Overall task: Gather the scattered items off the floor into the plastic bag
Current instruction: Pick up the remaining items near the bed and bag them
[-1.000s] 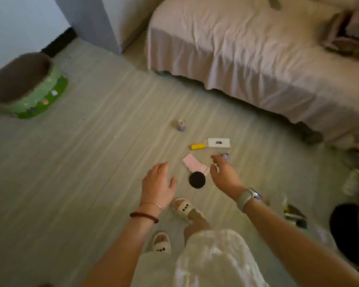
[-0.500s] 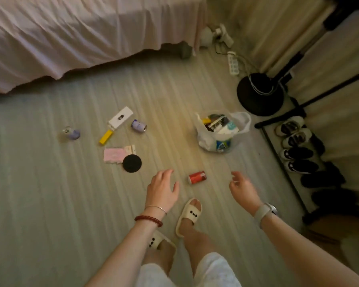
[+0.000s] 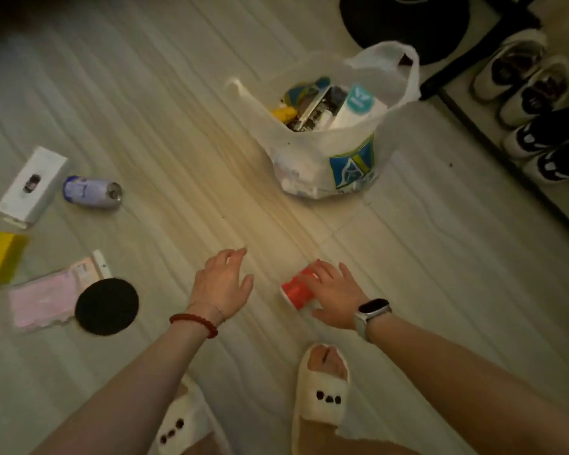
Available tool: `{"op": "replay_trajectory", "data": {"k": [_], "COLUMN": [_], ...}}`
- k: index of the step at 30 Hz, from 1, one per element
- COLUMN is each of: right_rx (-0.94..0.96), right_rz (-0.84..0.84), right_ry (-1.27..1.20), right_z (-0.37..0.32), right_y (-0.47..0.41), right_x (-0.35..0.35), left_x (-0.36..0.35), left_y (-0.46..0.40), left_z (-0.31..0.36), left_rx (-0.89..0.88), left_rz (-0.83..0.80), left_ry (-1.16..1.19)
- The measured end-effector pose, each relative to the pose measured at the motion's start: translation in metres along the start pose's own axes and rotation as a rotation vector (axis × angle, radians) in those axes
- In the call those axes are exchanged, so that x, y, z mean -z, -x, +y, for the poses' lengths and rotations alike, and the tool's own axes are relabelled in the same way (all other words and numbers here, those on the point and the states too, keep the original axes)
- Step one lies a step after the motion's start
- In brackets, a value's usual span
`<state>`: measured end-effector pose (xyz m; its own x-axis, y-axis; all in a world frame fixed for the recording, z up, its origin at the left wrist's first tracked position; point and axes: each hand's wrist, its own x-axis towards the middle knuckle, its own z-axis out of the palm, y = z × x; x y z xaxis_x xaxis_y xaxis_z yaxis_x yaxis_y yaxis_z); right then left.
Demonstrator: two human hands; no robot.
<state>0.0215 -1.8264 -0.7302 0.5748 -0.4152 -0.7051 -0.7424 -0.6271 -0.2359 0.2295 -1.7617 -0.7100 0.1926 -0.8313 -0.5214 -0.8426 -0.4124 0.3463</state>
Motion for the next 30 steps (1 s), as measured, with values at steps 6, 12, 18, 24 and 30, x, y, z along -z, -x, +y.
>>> {"op": "replay_trajectory", "data": {"k": [6, 12, 18, 24, 30], "right_rx": [0.216, 0.032, 0.146, 0.114, -0.179], "right_rz": [0.172, 0.493, 1.105, 1.478, 0.925], "right_ry": [0.251, -0.338, -1.141, -1.236, -0.855], "right_z": [0.037, 0.052, 0.048, 0.066, 0.083], "right_y": [-0.090, -0.092, -0.079, -0.111, -0.159], "right_x": [-0.062, -0.038, 0.090, 0.210, 0.200], "left_x": [-0.076, -0.105, -0.065, 0.034, 0.068], "left_y": [-0.114, -0.149, -0.162, -0.188, -0.213], "left_z": [-0.040, -0.065, -0.050, 0.017, 0.047], "left_rx": [-0.109, -0.187, -0.228, -0.562, -0.490], "left_rz": [-0.035, -0.040, 0.201, 1.018, 0.828], "left_ry": [-0.264, -0.481, -0.129, -0.122, -0.674]}}
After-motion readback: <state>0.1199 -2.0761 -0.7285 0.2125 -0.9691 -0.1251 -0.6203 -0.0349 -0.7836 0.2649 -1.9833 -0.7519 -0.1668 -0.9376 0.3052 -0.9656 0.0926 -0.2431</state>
